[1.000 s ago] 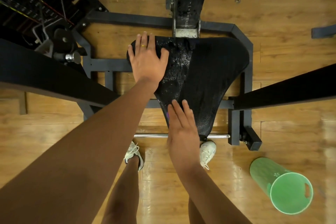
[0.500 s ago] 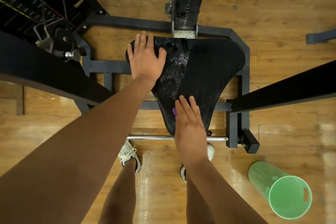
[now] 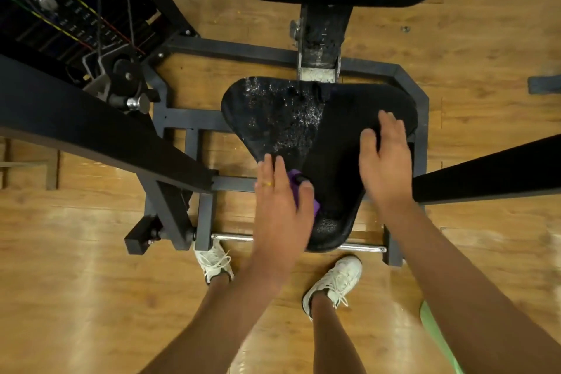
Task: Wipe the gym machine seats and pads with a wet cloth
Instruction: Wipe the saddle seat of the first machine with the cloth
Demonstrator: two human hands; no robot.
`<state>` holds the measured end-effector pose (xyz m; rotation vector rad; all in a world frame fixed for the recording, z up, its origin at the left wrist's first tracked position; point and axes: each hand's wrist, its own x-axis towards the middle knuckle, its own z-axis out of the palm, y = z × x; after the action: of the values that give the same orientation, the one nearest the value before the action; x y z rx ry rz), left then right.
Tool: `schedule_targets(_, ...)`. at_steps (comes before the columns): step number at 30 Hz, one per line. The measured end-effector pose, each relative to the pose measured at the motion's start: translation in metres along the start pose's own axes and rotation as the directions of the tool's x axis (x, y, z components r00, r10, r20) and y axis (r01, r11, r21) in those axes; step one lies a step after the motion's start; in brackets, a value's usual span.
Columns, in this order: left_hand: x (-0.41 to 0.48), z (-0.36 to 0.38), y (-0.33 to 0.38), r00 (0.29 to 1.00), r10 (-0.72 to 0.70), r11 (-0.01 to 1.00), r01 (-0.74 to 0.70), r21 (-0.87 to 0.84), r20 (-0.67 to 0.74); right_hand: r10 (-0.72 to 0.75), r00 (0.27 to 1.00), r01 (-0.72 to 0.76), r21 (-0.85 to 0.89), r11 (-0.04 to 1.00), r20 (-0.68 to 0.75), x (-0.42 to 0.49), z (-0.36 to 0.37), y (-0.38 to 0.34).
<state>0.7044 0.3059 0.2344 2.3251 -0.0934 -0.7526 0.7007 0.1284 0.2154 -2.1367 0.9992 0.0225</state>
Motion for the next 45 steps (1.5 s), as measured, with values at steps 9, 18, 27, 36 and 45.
schedule_targets(9,-0.002,0.055,0.004,0.973,-0.004,0.967,0.063,0.248,-0.229,-0.052,0.997,0.024,-0.417,0.908,-0.054,0.063,0.043,0.015)
schedule_targets(18,0.099,-0.003,-0.014,0.944,-0.019,0.975,0.090,0.203,-0.328,-0.077,0.994,0.036,-0.434,0.900,-0.078,0.067,0.046,0.016)
schedule_targets(27,0.222,-0.098,-0.008,0.996,0.041,0.987,-0.052,0.151,0.073,-0.077,0.990,0.016,-0.450,0.893,-0.117,0.069,0.048,0.017)
schedule_targets(36,0.139,-0.072,-0.044,0.976,0.199,0.956,-0.214,0.200,0.093,-0.065,0.990,-0.001,-0.462,0.887,-0.128,0.067,0.047,0.017)
schedule_targets(45,0.149,-0.064,-0.051,0.985,0.141,0.983,-0.127,0.129,-0.103,-0.072,0.987,-0.001,-0.456,0.890,-0.141,0.067,0.049,0.016)
